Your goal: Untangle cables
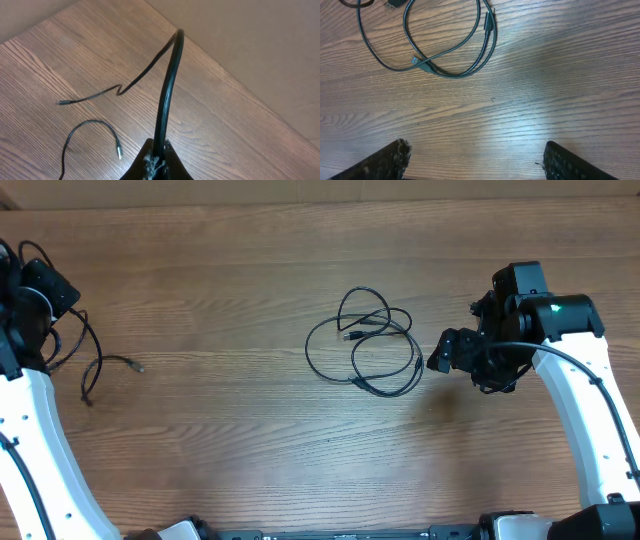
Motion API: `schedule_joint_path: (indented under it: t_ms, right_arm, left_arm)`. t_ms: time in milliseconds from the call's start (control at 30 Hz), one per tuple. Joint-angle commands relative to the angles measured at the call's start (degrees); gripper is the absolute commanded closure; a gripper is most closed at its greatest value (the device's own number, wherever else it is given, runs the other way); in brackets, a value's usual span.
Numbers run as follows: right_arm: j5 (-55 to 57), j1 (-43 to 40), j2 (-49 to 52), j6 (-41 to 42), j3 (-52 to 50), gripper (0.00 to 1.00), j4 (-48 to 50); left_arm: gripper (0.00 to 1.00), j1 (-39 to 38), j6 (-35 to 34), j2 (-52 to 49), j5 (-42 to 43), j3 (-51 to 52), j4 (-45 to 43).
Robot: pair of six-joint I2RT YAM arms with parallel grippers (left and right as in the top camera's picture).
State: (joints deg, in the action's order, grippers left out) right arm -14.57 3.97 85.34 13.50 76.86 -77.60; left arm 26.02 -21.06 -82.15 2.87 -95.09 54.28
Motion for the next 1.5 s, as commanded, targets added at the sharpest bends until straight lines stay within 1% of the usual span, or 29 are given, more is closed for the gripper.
schedule_joint_path:
  t_ms: [0, 133, 167, 200, 233, 267, 300, 333, 367, 400, 667, 867, 933, 1000, 1133, 1333, 1467]
  right_arm:
    - [0.59, 0.15, -0.35, 0.13, -0.2, 0.16, 0.13]
    - [0.57, 0.15, -0.35, 0.13, -0.2, 0.16, 0.13]
    - [0.57, 0.15, -0.35, 0.13, -0.2, 0.16, 0.13]
    - [0.59, 0.15, -0.35, 0.13, -0.2, 0.16, 0.13]
    - [0.59, 0.15, -0.35, 0.13, -0.2, 0.16, 0.13]
    - [0.59, 0.15, -0.35, 0.13, -0.2, 0.16, 0.13]
    - [0.59, 0.15, -0.35, 0.13, -0.22, 0.16, 0.13]
    - [0.59, 0.15, -0.35, 0.13, -0.2, 0.16, 0.13]
    - [0.59, 0.15, -0.35, 0.13, -0.2, 0.16, 0.15]
    - [0.59, 0.15, -0.35, 0.13, -0.2, 0.16, 0.15]
    - [0.59, 0.15, -0.35, 0.13, -0.2, 0.16, 0.17]
    - [0.59, 0.15, -0.35, 0.13, -0.2, 0.16, 0.17]
    - [0.59, 0.15, -0.35, 0.13, -0.2, 0.16, 0.2]
    - [0.57, 0.15, -0.35, 0.13, -0.2, 0.16, 0.2]
    - [0.57, 0.15, -0.35, 0.13, -0.2, 0.16, 0.15]
    - [0.57, 0.15, -0.35, 0.13, -0.2, 0.16, 0.11]
    - [0.57, 0.15, -0.35, 0.13, -0.22, 0.16, 0.11]
  left_arm:
    - [0.96, 0.22, -0.81, -0.76, -0.37, -0.55, -0.33]
    - [0.96, 0.22, -0.79, -1.01, -0.55, -0.55, -0.35]
    - [0.95, 0.22, -0.79, -1.01, -0.55, -0.55, -0.35]
    - [0.92, 0.22, -0.79, -1.01, -0.55, -0.55, -0.35]
    - [0.77, 0.22, -0.79, -1.01, -0.55, -0.55, -0.37]
    - [0.66, 0.22, -0.79, -1.01, -0.55, -0.55, -0.37]
    - [0.5, 0.22, -0.79, -1.01, -0.55, -0.55, -0.37]
    - [0.43, 0.22, -0.79, -1.01, -0.55, -0.55, -0.35]
    - [0.38, 0.22, -0.79, -1.01, -0.55, -0.55, -0.35]
    - [0.36, 0.22, -0.79, -1.01, -0.55, -0.55, -0.35]
    - [0.37, -0.04, -0.81, -1.01, 1.7, -0.55, 0.17]
    - [0.37, -3.56, -0.74, -1.01, 3.08, -0.52, 1.62]
    - [0.37, -5.95, 0.15, -1.01, 4.0, -0.39, 1.62]
    - [0.38, -11.17, 2.99, -1.14, 4.24, 0.17, 1.62]
    - [0.43, -18.56, 5.95, -3.15, 4.28, 0.61, 3.43]
    - [0.49, -27.82, 7.39, -11.17, 4.24, 0.61, 7.5]
    - [0.5, -31.58, 7.37, -18.29, 4.28, 0.61, 8.13]
